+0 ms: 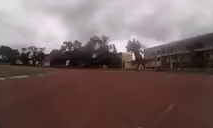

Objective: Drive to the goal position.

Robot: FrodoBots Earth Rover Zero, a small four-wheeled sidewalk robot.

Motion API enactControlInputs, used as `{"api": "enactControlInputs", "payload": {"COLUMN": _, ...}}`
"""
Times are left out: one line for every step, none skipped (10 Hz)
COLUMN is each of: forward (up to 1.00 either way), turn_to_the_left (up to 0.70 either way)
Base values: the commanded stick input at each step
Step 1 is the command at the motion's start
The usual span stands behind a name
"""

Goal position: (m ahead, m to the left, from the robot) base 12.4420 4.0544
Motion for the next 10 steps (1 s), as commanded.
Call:
{"api": "enactControlInputs", "payload": {"forward": 0.70, "turn_to_the_left": 0.00}}
{"api": "enactControlInputs", "payload": {"forward": 0.70, "turn_to_the_left": 0.00}}
{"api": "enactControlInputs", "payload": {"forward": 0.70, "turn_to_the_left": 0.00}}
{"api": "enactControlInputs", "payload": {"forward": 0.70, "turn_to_the_left": 0.00}}
{"api": "enactControlInputs", "payload": {"forward": 0.70, "turn_to_the_left": 0.00}}
{"api": "enactControlInputs", "payload": {"forward": 0.70, "turn_to_the_left": 0.00}}
{"api": "enactControlInputs", "payload": {"forward": 0.70, "turn_to_the_left": 0.00}}
{"api": "enactControlInputs", "payload": {"forward": 0.70, "turn_to_the_left": 0.00}}
{"api": "enactControlInputs", "payload": {"forward": 0.70, "turn_to_the_left": 0.00}}
{"api": "enactControlInputs", "payload": {"forward": 0.70, "turn_to_the_left": 0.00}}
